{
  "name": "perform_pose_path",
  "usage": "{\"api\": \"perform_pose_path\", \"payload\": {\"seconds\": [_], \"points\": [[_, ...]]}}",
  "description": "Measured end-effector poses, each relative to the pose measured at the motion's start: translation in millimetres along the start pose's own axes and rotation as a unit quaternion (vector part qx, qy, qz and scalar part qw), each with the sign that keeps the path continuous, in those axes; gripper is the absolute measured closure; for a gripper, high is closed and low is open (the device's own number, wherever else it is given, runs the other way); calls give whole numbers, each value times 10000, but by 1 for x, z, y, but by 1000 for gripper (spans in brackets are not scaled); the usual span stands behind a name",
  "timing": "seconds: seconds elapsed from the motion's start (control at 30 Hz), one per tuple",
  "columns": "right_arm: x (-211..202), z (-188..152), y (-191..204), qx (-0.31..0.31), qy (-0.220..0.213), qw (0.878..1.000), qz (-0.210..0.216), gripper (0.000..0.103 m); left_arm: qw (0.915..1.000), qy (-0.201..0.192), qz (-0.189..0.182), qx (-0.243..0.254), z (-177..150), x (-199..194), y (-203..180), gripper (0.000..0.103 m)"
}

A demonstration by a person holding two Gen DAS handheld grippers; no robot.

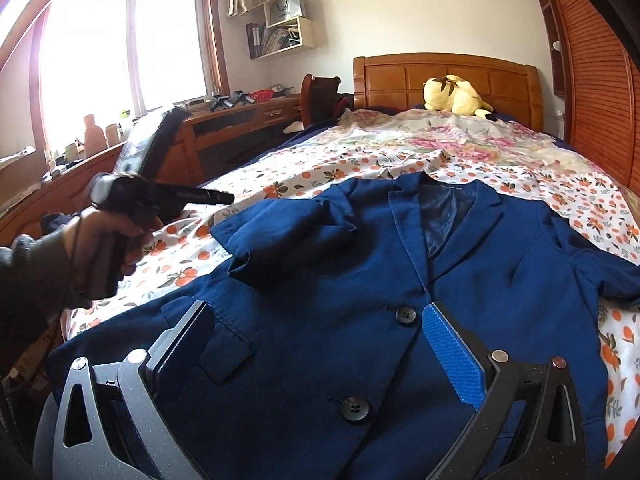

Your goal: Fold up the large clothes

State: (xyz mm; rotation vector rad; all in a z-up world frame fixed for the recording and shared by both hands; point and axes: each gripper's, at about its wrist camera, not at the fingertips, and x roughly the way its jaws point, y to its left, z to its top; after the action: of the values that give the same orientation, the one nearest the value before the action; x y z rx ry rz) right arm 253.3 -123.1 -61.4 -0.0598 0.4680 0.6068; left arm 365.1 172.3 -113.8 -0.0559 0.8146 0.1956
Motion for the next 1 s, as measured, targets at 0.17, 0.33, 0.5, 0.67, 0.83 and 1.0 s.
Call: {"api": "perform_pose_path", "payload": {"seconds": [0.17,0.33,0.5,0.67,0.83,1.0], "points": [[6,0,-3,13,129,9999,48,0,9988,419,119,-203,-9,38,19,23],[9,2,-3,16,175,9998,101,0,9963,740,-75,-426,-15,58,30,23],[10,3,-3,18,184,9998,109,0,9968,733,-90,-296,-15,60,26,38],[7,2,-2,-31,122,9999,78,0,9969,758,-211,-50,-9,51,12,90],[-4,1,-6,-34,-19,10000,-73,0,9988,200,-306,325,6,-2,-22,92],[-29,1,-18,38,-205,9994,-292,0,9957,-386,-626,561,25,-71,-64,92]]}}
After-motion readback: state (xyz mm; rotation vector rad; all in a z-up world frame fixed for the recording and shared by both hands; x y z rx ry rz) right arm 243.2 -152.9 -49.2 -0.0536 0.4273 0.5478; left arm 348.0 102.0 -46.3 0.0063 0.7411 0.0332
